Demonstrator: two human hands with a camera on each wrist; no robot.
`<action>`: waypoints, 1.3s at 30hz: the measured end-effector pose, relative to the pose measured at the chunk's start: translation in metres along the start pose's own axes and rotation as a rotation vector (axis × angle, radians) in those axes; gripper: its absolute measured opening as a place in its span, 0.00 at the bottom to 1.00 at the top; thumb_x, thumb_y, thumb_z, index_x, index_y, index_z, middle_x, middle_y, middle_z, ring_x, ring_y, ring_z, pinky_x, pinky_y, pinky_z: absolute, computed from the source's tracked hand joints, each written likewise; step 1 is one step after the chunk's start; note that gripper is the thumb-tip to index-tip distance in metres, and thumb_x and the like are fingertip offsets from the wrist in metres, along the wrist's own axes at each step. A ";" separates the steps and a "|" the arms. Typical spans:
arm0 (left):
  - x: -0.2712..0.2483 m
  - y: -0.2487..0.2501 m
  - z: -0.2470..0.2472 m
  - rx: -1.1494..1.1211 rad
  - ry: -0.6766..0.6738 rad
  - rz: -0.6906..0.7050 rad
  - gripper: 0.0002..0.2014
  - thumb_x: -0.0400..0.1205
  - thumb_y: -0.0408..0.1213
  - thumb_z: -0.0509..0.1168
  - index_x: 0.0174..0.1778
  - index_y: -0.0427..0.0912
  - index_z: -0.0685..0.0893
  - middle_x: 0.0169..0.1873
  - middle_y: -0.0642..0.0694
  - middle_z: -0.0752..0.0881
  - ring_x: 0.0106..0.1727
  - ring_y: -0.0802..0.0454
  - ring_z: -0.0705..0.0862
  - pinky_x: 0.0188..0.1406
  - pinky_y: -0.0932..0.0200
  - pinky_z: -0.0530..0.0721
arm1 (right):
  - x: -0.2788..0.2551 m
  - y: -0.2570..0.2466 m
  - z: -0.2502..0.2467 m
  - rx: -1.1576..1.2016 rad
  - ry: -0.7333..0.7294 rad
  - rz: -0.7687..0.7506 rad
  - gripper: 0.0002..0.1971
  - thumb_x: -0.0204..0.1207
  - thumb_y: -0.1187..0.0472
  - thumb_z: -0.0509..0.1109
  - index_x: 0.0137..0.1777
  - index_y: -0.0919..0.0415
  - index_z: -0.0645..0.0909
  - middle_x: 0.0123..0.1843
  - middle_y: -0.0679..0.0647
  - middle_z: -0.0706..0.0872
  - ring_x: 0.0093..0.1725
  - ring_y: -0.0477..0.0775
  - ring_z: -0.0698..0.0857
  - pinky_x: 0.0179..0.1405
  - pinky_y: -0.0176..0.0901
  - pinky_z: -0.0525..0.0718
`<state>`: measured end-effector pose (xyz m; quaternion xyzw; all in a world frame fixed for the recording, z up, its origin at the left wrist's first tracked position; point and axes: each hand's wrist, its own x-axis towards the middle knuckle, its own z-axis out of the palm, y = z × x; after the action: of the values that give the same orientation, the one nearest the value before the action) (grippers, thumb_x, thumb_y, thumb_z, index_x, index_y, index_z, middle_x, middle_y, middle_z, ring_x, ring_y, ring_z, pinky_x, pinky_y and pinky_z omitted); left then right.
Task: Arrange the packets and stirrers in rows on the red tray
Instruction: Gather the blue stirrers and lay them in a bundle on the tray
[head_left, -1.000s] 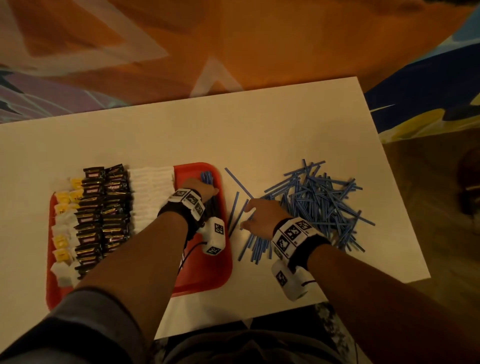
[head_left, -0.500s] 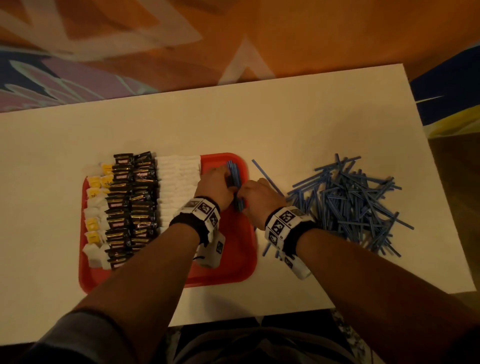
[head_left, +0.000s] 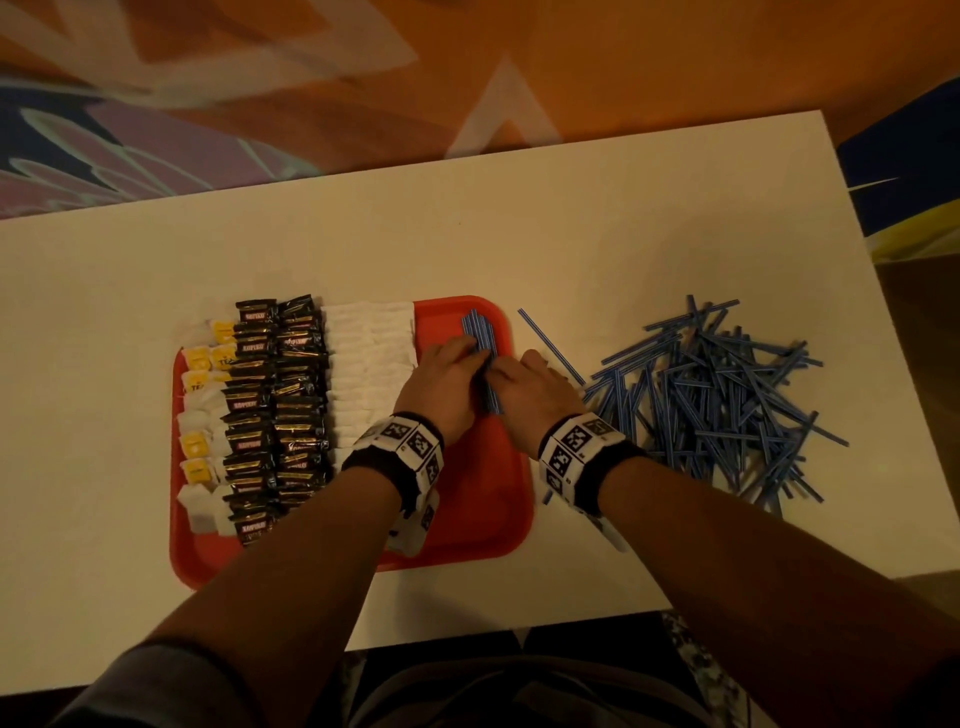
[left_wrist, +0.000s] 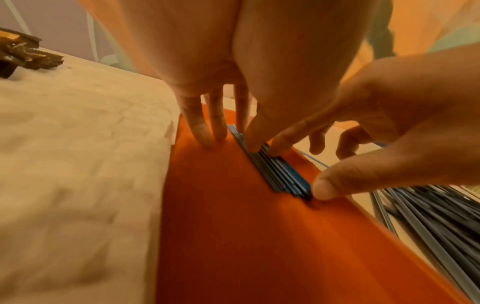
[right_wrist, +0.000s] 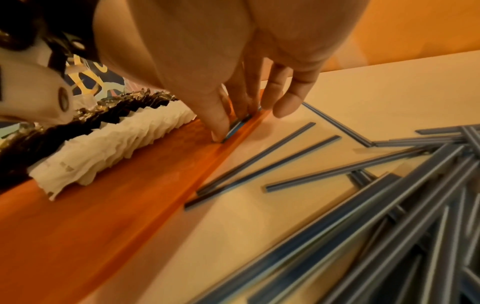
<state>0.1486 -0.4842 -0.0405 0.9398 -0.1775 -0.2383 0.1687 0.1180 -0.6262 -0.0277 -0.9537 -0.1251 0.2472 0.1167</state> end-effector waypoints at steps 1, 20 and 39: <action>-0.003 0.001 0.002 -0.005 0.012 -0.001 0.29 0.82 0.29 0.64 0.82 0.42 0.71 0.83 0.42 0.66 0.79 0.38 0.67 0.79 0.45 0.69 | 0.001 -0.001 0.000 0.005 0.011 0.013 0.21 0.83 0.64 0.60 0.76 0.61 0.70 0.75 0.53 0.71 0.68 0.59 0.69 0.62 0.52 0.75; -0.018 0.007 -0.001 -0.042 -0.016 0.050 0.31 0.78 0.23 0.65 0.80 0.38 0.72 0.80 0.42 0.69 0.81 0.42 0.68 0.80 0.51 0.68 | -0.040 -0.010 0.010 0.076 0.114 0.108 0.19 0.78 0.63 0.64 0.70 0.59 0.74 0.68 0.53 0.76 0.67 0.57 0.71 0.62 0.49 0.75; -0.014 0.148 0.066 0.192 -0.252 -0.231 0.38 0.78 0.45 0.74 0.81 0.42 0.62 0.72 0.34 0.70 0.71 0.33 0.74 0.69 0.43 0.76 | -0.168 0.142 0.033 0.346 0.085 0.616 0.35 0.76 0.56 0.74 0.81 0.45 0.63 0.81 0.55 0.56 0.80 0.65 0.58 0.76 0.59 0.70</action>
<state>0.0659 -0.6244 -0.0307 0.9284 -0.1103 -0.3539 0.0262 -0.0152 -0.8048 -0.0220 -0.9221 0.2172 0.2486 0.2017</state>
